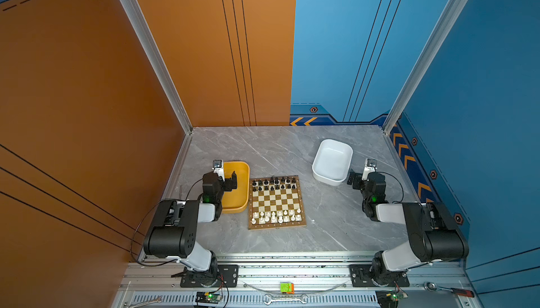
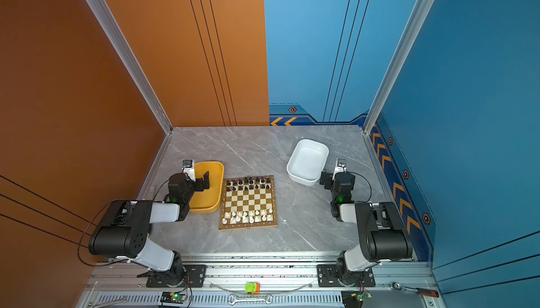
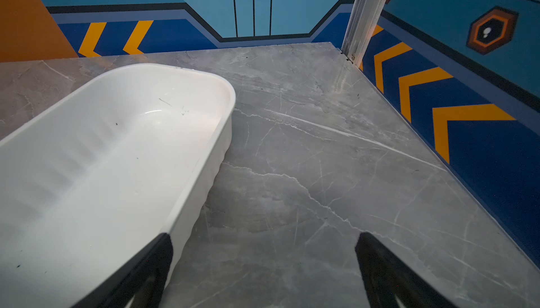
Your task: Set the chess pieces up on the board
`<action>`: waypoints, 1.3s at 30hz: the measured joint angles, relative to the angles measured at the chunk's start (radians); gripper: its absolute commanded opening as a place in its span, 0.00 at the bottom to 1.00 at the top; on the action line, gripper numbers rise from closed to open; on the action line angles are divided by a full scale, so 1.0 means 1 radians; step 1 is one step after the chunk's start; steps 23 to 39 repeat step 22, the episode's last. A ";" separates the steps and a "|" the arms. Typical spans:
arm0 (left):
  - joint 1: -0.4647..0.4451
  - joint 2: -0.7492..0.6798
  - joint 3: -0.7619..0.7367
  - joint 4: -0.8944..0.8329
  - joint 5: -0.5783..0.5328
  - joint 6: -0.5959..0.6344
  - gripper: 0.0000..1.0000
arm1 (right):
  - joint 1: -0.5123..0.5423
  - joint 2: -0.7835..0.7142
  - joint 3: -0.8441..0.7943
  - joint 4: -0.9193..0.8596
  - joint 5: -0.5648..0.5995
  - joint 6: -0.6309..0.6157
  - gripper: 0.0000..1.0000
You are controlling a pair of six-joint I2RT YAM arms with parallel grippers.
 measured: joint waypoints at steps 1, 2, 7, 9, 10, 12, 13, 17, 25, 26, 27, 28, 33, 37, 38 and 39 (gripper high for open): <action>0.000 0.000 0.000 0.000 0.000 0.000 0.98 | 0.000 0.000 0.000 0.000 0.000 0.000 1.00; 0.000 0.000 0.000 0.000 0.000 0.000 0.98 | 0.000 0.000 0.000 0.000 0.000 0.000 1.00; 0.000 0.000 0.000 0.003 0.000 0.000 0.98 | 0.000 0.000 0.000 0.000 0.000 0.000 1.00; 0.000 0.000 0.000 0.003 0.000 0.000 0.98 | 0.000 0.000 0.000 0.000 0.000 0.000 1.00; 0.000 0.000 0.000 0.003 0.000 0.000 0.98 | 0.000 0.000 0.000 0.000 0.000 0.000 1.00; 0.000 0.000 0.000 0.003 0.000 0.000 0.98 | 0.000 0.000 0.000 0.000 0.000 0.000 1.00; 0.000 0.000 0.000 0.003 0.000 0.000 0.98 | 0.000 0.000 0.000 0.000 -0.001 0.000 1.00; 0.000 0.000 0.000 0.003 0.000 0.000 0.98 | -0.021 0.000 0.000 0.000 -0.035 0.001 1.00; 0.000 0.000 0.000 0.003 0.000 0.000 0.98 | -0.020 0.000 0.000 0.000 -0.049 0.001 1.00; 0.000 0.000 0.000 0.003 0.000 0.000 0.98 | -0.020 0.000 0.000 0.000 -0.049 0.001 1.00; 0.000 0.000 0.000 0.003 0.000 0.000 0.98 | -0.020 0.000 0.000 0.000 -0.049 0.001 1.00; 0.000 0.000 0.000 0.003 0.000 0.000 0.98 | -0.020 0.000 0.000 0.000 -0.049 0.001 1.00; 0.000 0.000 0.000 0.003 0.000 0.000 0.98 | -0.020 0.000 0.000 0.000 -0.049 0.001 1.00; 0.000 0.000 0.000 0.003 0.000 0.000 0.98 | -0.020 0.000 0.000 0.000 -0.049 0.001 1.00; 0.000 0.000 0.000 0.003 0.000 0.000 0.98 | -0.020 0.000 0.000 0.000 -0.049 0.001 1.00; 0.000 0.000 0.000 0.003 0.000 0.000 0.98 | -0.020 0.000 0.000 0.000 -0.049 0.001 1.00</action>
